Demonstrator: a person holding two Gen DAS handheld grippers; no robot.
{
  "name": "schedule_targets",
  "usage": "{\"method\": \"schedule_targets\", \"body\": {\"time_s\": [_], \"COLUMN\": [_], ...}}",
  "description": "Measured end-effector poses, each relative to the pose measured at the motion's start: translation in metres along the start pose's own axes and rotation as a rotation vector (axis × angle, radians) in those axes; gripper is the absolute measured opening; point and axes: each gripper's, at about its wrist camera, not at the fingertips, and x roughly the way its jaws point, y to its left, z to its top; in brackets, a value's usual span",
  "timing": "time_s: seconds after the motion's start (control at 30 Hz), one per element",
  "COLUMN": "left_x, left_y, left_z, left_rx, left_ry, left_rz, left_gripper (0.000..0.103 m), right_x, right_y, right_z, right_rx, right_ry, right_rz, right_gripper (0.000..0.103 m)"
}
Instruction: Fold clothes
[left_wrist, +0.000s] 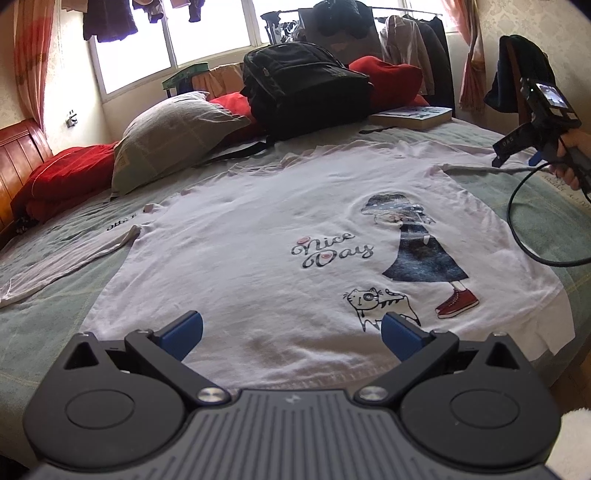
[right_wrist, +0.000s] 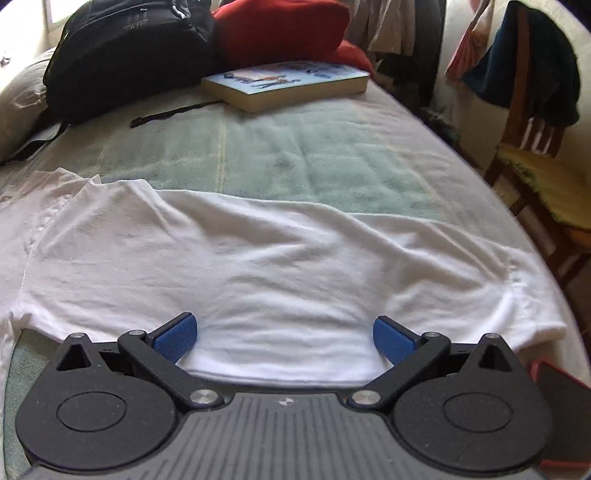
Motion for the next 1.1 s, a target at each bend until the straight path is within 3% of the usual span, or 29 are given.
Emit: {"method": "schedule_targets", "body": {"time_s": [0.07,0.27,0.4,0.57,0.77,1.1], "left_x": [0.0,0.0,-0.001,-0.004,-0.007,-0.024], "left_y": [0.004,0.012,0.018,0.025,0.029,0.033], "left_z": [0.0,-0.002,-0.003,-0.006,-0.009,-0.011], "left_rx": [-0.014,-0.054,-0.081,-0.106,-0.12,-0.131], "left_ry": [-0.004,0.002,0.007,0.002,-0.011,-0.058], "left_rz": [-0.001,-0.001,0.004,0.003,-0.014,-0.02], "left_gripper": [0.102,0.102,0.102,0.102,0.102,0.102], "right_x": [-0.012,-0.041,-0.036,-0.025,-0.031,-0.103], "right_y": [0.01,0.082,0.136,0.17,0.159,0.184], "right_z": [0.003,0.022,0.017,-0.001,-0.011,-0.023], "right_rx": [-0.002,-0.123,-0.207,-0.284,-0.28,-0.387], "right_ry": [-0.021,-0.098,-0.078,-0.019,0.012,-0.117], "right_rz": [0.01,0.195,0.269,0.222,0.159,0.197], "right_gripper": [0.103,0.103,0.103,0.103,0.103,0.103]}}
